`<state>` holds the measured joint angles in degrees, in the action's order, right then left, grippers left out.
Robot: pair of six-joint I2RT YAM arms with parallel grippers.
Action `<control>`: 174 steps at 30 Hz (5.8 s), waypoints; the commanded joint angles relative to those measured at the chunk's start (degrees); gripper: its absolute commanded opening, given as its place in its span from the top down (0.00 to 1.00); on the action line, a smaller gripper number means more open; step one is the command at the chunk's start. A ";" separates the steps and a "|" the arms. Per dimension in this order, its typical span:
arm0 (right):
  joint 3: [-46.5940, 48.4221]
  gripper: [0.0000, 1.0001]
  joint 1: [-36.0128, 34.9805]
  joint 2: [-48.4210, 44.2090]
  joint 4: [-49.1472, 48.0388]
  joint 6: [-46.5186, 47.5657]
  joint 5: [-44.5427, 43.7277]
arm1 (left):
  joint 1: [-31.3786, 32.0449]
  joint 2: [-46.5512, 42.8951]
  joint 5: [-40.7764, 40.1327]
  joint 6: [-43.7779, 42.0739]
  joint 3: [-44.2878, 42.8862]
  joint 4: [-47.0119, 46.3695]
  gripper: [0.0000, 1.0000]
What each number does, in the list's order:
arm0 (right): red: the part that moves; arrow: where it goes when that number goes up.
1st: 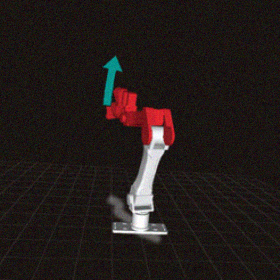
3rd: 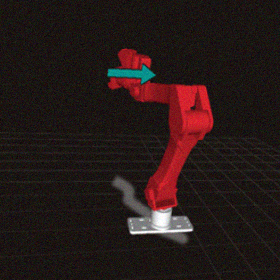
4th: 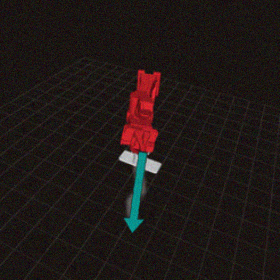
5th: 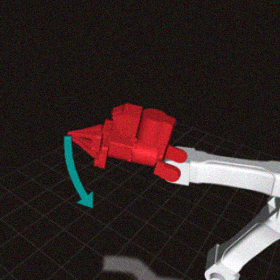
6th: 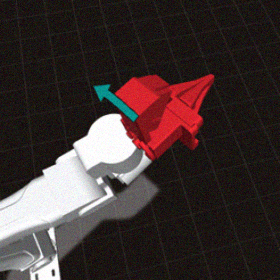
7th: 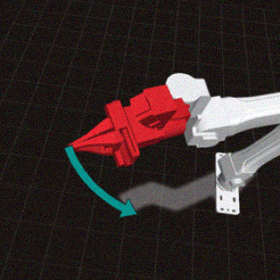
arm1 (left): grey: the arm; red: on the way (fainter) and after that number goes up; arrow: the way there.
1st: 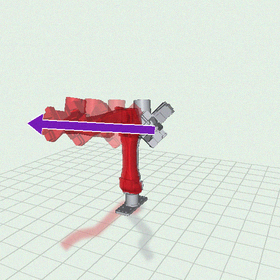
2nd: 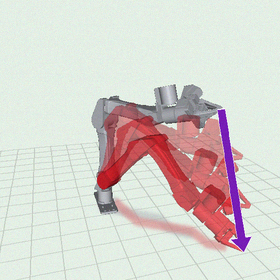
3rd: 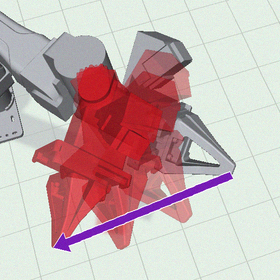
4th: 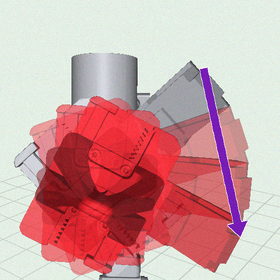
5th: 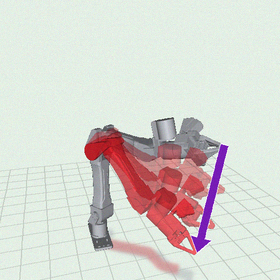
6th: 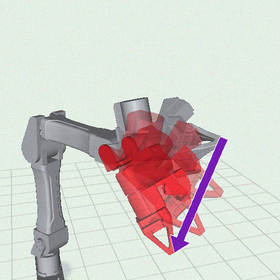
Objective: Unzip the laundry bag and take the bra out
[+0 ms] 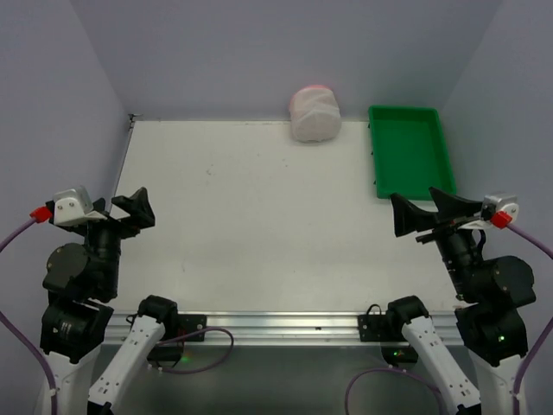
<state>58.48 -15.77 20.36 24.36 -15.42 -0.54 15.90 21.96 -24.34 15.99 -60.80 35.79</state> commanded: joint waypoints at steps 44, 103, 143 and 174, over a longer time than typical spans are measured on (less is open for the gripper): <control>53.92 0.05 -0.14 112.78 -30.16 -44.69 -9.13 | -2.98 19.09 -0.89 -0.52 25.99 -27.36 0.00; 55.50 0.01 6.89 114.55 -35.44 -22.55 -0.45 | -4.48 23.04 2.54 -1.22 26.17 -26.21 0.00; 71.17 0.01 13.92 125.80 -32.97 -19.73 39.90 | -5.27 21.99 5.35 -2.45 26.52 -27.44 0.00; 34.86 0.45 -5.41 100.41 -38.07 -10.15 12.41 | -5.27 15.75 5.44 -1.93 27.22 -26.91 0.00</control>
<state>94.24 -19.40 124.99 -11.79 -28.08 17.19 11.27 38.22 -19.22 15.20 -33.87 10.74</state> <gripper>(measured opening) 0.520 0.997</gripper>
